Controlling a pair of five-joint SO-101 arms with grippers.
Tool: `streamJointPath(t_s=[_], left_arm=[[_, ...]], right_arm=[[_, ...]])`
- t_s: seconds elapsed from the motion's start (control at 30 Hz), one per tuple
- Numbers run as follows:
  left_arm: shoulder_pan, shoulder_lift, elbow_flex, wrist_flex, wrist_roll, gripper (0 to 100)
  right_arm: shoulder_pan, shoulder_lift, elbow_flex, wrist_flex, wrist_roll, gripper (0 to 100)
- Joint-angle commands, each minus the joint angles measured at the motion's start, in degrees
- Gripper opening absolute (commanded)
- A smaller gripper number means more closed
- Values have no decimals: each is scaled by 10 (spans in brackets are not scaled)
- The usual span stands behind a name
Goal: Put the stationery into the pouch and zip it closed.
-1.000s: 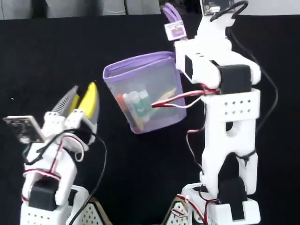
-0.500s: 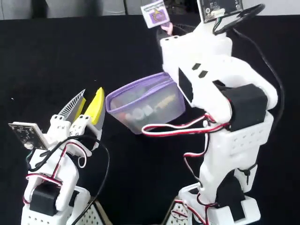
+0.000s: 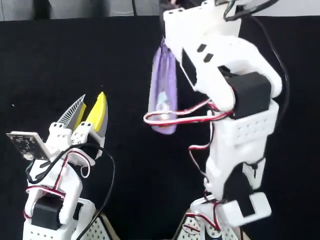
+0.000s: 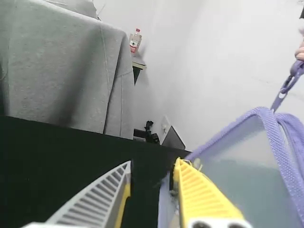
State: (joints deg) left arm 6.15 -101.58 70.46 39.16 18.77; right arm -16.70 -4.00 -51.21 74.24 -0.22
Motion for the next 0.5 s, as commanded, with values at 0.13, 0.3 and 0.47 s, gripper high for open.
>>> streamJointPath(t_s=[0.13,0.3,0.47], left_arm=[[-5,3,-4,1,-6,160],[12,3,0,2,-9,160],[55,3,25,1,-10,160]], right_arm=[[-39,53,-128,-21,4,11],[-104,73,-142,-23,4,11],[-157,77,-142,-24,4,11]])
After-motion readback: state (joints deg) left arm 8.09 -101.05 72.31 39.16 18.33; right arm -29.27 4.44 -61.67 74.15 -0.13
